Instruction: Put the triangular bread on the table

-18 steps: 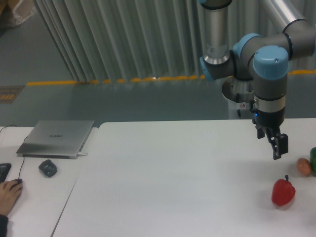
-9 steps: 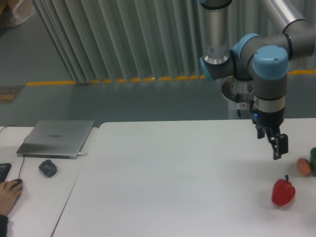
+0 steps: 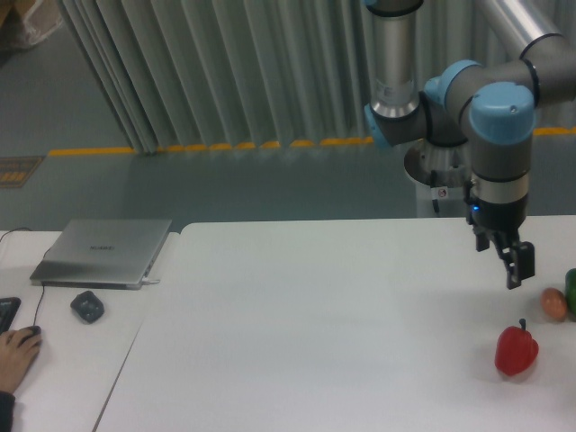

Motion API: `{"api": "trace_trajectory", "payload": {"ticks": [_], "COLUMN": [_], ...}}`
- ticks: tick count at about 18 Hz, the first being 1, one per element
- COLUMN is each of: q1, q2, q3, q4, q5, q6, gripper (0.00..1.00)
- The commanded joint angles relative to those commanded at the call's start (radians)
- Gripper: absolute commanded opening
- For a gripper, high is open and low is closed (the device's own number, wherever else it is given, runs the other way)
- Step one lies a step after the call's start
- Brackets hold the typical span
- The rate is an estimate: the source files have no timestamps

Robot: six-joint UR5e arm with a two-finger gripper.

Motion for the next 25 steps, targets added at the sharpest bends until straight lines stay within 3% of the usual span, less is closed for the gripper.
{"api": "trace_trajectory", "payload": {"ticks": [4,7,10,14,16,18,20,22,25], "q1": [0.015,0.07,0.156,0.21,0.242,0.258,0.287,0.293,0.293], "q2": [-0.009,-0.011,-0.009,-0.014,-0.032,-0.073,-0.086,-0.119,-0.182], "q3": [0.002,-0.001,-0.005,0.008,0.011,0.011,0.015,0.049,0.107], "q4": [0.031,0.086,0.094,0.094,0.114,0.201,0.212,0.229,0.301], "q5": [0.006,-0.021,-0.142,-0.143,-0.143,-0.144,-0.15,-0.184,-0.181], "q6": [0.003,0.017,0.018,0.121,0.196,0.199,0.203,0.193,0.158], "gripper": [1.0,1.0,1.0,1.0,1.0,1.0,1.0,1.0,1.0]}}
